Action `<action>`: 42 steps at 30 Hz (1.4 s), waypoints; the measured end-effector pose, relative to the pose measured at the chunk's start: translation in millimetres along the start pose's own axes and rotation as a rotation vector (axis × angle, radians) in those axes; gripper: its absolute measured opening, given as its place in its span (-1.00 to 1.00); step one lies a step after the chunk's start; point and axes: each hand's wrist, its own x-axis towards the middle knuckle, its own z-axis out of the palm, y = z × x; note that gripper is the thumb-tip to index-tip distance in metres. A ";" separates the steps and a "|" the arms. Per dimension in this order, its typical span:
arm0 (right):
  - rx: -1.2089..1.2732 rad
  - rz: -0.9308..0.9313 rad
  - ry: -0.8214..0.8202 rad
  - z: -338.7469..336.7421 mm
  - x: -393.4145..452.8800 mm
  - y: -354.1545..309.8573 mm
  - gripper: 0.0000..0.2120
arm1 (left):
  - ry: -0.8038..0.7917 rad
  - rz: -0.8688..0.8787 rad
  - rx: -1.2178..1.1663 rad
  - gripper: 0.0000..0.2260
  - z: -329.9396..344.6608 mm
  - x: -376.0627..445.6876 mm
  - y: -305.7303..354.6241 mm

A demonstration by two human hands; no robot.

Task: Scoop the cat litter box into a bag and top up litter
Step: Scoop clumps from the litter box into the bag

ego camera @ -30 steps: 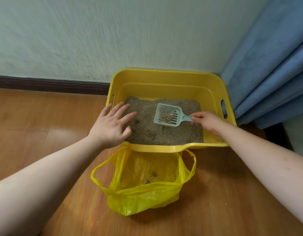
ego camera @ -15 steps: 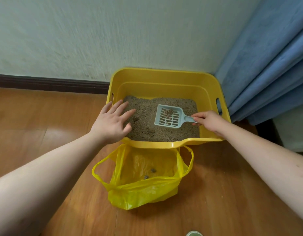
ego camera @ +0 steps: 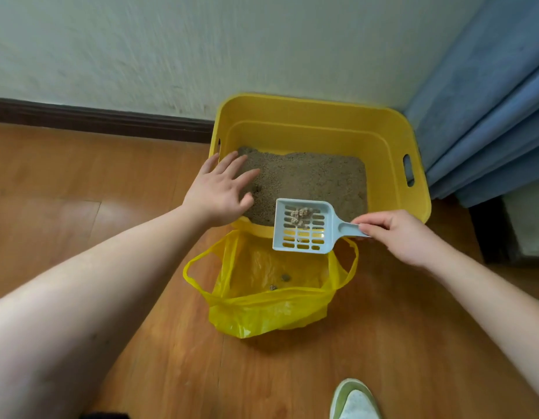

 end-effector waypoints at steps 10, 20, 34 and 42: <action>-0.132 -0.104 0.048 78.6 -16.1 25.2 -0.82 | 0.013 0.007 0.009 -0.40 3.6 1.3 -1.1; -0.734 -0.781 0.362 91.1 -14.7 41.9 -0.66 | 0.008 0.007 0.015 -0.38 1.9 -0.3 0.2; -0.718 -0.889 0.323 87.0 -18.0 59.1 -0.67 | 0.013 0.013 0.016 -0.41 3.4 0.0 -1.5; -0.435 -0.756 0.335 76.6 -21.6 43.5 -0.65 | 0.036 0.006 0.009 -0.41 4.7 -0.4 -1.2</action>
